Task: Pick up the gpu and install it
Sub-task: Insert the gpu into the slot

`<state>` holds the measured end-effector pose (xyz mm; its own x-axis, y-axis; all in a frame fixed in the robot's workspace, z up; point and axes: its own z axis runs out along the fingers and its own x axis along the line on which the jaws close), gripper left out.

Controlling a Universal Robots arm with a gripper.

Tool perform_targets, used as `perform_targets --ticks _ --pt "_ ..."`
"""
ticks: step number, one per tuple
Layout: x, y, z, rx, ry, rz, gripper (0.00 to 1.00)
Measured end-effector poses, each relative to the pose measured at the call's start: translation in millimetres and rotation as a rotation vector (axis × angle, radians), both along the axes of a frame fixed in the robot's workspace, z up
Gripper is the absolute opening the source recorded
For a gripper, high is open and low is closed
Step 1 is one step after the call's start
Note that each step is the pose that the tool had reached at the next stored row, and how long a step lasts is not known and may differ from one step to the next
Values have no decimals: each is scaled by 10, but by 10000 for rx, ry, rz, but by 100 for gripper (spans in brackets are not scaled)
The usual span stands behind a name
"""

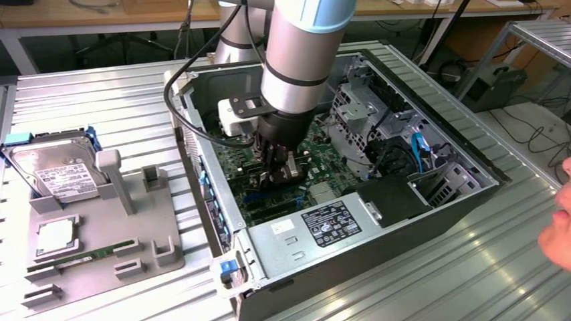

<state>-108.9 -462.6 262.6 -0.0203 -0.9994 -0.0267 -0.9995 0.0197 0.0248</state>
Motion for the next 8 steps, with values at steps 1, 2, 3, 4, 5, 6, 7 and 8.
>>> perform_targets --ticks 1,2,3,4,5,6,7,8 --pt "0 2 0 0 0 9 26" --pt "1 5 0 -1 0 23 26" --pt "1 8 0 0 0 44 26" --pt "1 9 0 1 -1 63 26" --pt "1 11 -1 1 -1 76 26" --pt "1 15 0 1 0 83 26" --pt "2 16 -1 0 0 85 26" --pt "1 16 -3 -2 0 87 26"
